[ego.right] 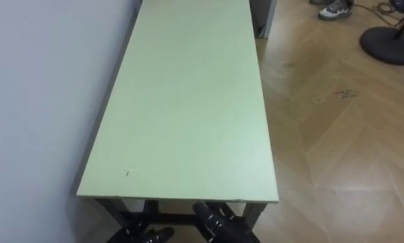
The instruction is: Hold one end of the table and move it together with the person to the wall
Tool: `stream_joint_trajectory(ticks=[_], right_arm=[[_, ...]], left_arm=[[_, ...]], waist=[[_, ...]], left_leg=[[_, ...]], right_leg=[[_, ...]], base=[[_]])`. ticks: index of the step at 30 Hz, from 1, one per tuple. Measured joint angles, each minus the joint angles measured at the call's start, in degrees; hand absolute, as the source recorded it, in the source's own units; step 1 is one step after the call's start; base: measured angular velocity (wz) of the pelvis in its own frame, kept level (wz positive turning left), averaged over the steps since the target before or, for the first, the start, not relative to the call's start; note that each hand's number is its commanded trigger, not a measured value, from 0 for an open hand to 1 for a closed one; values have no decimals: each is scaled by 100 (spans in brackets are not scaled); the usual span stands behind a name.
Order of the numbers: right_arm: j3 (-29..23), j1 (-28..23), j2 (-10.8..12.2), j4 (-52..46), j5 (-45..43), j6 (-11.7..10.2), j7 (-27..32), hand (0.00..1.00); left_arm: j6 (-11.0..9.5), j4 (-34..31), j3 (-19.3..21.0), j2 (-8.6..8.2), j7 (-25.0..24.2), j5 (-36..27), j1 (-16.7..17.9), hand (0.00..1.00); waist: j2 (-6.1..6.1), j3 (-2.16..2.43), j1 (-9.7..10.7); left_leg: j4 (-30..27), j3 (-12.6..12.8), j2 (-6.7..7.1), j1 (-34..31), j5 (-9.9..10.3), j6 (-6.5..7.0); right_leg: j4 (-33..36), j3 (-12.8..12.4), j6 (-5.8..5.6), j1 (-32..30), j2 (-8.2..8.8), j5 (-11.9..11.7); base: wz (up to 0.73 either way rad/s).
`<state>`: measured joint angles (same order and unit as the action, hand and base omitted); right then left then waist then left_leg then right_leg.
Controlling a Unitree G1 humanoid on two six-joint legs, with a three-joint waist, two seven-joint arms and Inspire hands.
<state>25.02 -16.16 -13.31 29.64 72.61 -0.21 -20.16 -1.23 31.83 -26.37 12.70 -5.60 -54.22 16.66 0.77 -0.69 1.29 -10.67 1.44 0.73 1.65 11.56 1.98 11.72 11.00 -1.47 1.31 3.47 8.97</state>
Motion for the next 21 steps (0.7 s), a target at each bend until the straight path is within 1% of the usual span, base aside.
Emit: stream_joint_trajectory(ticks=[1,2,3,4,5,8,9,11,12,13,15,18,19,20,21], right_arm=[[-3,9,-11,169,1,-1,1,0],[-66,-2,-7,279,-144,0,-2,0],[-112,-3,10,355,-238,0,-4,0],[-213,-1,45,521,-411,-10,-6,0],[-342,29,90,737,-586,-25,-3,0],[-626,21,160,1203,-791,-40,20,0],[-654,50,152,1274,-797,-33,24,0],[-673,168,168,1671,-840,-29,17,0],[-689,214,184,1779,-873,-28,26,0],[-751,268,214,1947,-935,-24,16,0],[-848,271,246,2045,-1035,4,24,0],[-993,338,273,2226,-1268,42,90,0],[-1146,342,323,2370,-1354,35,152,0],[-1357,343,394,2541,-1439,30,261,0],[-1449,345,413,2632,-1474,26,330,0]], left_arm=[[-1,185,-21,2,-3,-4,-25,0],[-20,287,44,-1,-32,51,-62,0],[-40,381,81,-9,-63,103,-68,0],[-92,616,167,-32,-137,212,-89,0],[-132,843,252,-54,-176,278,-156,0],[-166,1221,434,-63,-193,381,-246,0],[-169,1263,484,-73,-193,382,-248,0],[-198,1572,628,-130,-206,392,-289,0],[-209,1642,668,-146,-205,390,-289,0],[-210,1736,761,-171,-202,391,-286,0],[-211,1805,839,-188,-180,401,-262,0],[-178,1850,1035,-262,-169,682,-263,0],[-171,1897,1123,-296,-164,788,-262,0],[-165,1964,1251,-347,-158,964,-262,0],[-166,1994,1321,-377,-148,1064,-263,0]], waist=[[-12,0,2],[-30,-7,-2],[-44,0,-4],[-60,24,-10],[-78,33,-10],[-109,40,-9],[-109,38,-15],[-108,33,-22],[-96,46,-30],[-112,41,-32],[-119,53,-44],[-124,58,-56],[-139,59,-59],[-147,77,-76],[-151,79,-84]], left_leg=[[0,-5,-2,0,0,-1],[1,-10,-4,0,-1,-2],[1,-10,-5,3,-1,-3],[1,-10,-6,6,0,-3],[2,-10,-5,7,1,-4],[31,0,-3,25,3,-5],[45,16,-3,41,2,-5],[110,32,-4,143,1,-6],[123,35,-6,164,2,-6],[146,35,-9,218,5,-11],[168,32,-13,254,8,-16],[196,23,-21,278,8,-18],[203,13,-23,313,12,-25],[201,13,-31,327,16,-32],[200,14,-35,336,17,-33]], right_leg=[[0,7,0,3,-1,0],[1,7,0,3,-2,0],[1,2,0,3,-4,0],[-2,-4,0,5,-7,0],[-6,-5,0,7,-7,0],[-13,-13,0,11,-7,0],[-15,-26,0,12,-8,0],[-31,-75,0,70,-23,0],[-37,-85,0,84,-27,0],[-82,-91,0,148,-36,0],[-116,-83,0,188,-45,0],[-136,-66,0,211,-55,0],[-187,-58,0,271,-62,0],[-208,-54,0,292,-71,0],[-209,-53,0,295,-75,0]], base=[[0],[0],[0],[0],[0],[-2],[-8],[-9],[-7],[-5],[0],[0],[3],[0],[0]])
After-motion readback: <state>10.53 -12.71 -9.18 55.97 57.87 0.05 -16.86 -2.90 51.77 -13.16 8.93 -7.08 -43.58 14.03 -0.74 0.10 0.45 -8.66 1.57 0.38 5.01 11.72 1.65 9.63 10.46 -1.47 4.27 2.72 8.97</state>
